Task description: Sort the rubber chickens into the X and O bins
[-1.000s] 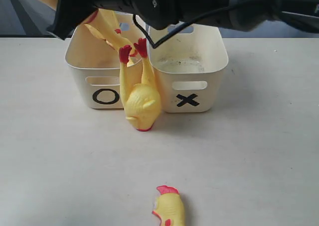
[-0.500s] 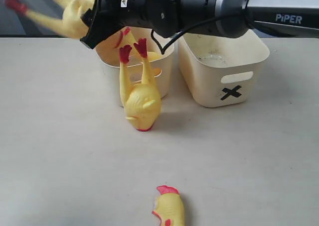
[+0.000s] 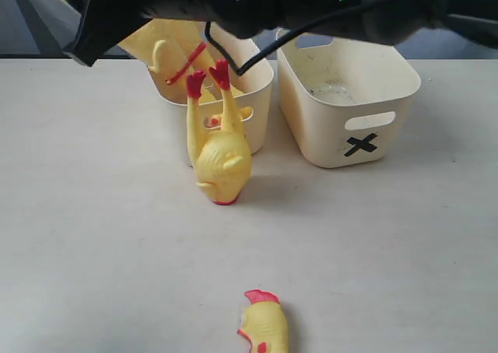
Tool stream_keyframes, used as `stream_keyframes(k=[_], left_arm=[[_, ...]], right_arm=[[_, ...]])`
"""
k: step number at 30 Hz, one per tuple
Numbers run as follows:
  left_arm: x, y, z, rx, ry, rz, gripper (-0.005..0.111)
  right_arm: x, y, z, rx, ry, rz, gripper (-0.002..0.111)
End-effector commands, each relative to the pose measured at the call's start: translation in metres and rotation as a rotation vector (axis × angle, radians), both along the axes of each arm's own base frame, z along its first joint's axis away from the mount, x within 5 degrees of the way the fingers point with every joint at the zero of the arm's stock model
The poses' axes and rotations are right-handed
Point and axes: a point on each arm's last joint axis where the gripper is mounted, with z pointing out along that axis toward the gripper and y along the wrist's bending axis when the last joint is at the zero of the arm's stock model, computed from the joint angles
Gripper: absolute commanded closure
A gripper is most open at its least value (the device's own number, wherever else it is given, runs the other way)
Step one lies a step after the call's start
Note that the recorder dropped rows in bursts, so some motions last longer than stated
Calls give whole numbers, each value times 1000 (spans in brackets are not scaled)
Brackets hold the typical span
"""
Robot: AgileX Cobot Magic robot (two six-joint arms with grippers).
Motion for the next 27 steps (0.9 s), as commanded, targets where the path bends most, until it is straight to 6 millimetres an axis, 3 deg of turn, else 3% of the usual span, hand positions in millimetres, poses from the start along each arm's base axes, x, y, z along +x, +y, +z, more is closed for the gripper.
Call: stream_keyframes(k=[1,4,12,17,23,26,27], left_arm=[[0,0,1,-3,-8,-3,107],[0,0,1,-3,-8,-3,107],[0,0,1,-3,-8,-3,107],[0,0,1,-3,-8,-3,107],[0,0,1,-3,-8,-3,107],[0,0,1,-3,-8,-3,107],[0,0,1,-3,-8,-3,107]], right_arm=[[-18,-20,13,-149,110,20,59],[-28,-33,11,-300,191,29,59],[-42,-54,-23,-639,438,27,59],[-33,-54,-36,-697,359,-6,59],[-14,-51,-24,-685,93,-69,59],[-10,-50,-22,-640,72,-92,57],[-7,-50,-22,-622,78,-112,52]])
